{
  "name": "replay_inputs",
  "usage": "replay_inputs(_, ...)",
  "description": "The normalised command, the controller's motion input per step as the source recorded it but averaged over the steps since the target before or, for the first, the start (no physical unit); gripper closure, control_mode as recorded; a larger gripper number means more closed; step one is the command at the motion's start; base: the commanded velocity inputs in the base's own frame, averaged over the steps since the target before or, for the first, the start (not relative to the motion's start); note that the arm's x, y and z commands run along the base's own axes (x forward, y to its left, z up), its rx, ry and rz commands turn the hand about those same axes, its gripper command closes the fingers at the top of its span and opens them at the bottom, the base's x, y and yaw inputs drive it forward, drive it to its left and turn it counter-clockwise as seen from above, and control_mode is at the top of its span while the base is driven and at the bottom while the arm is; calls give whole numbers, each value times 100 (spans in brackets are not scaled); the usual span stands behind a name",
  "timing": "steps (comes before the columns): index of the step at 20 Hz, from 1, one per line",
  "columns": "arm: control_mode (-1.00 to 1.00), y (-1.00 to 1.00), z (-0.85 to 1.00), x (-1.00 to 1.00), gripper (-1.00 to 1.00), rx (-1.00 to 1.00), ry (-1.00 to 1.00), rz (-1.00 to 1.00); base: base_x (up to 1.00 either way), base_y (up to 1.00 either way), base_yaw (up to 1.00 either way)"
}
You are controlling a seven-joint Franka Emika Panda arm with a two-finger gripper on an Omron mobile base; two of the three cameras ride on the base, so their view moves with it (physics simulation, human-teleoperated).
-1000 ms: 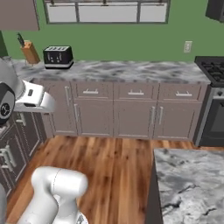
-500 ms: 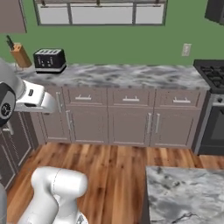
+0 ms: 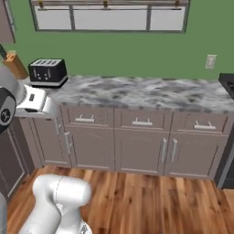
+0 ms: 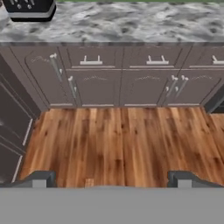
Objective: There is a tray on the dining counter. Grab the cup, mug, and pitcher and place them on the tray. The pitcher may be placed next to the tray if it cannot fit the tray.
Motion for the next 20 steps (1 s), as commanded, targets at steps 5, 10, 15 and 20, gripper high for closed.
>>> replay_inputs(5,100,0,0,0,-100,0,0,0,95,4,13)
replay_inputs(10,100,0,0,0,-100,0,0,0,44,0,63)
replay_inputs(15,100,0,0,0,-100,0,0,0,11,0,87)
replay_inputs(20,100,0,0,0,-100,0,0,0,21,0,86)
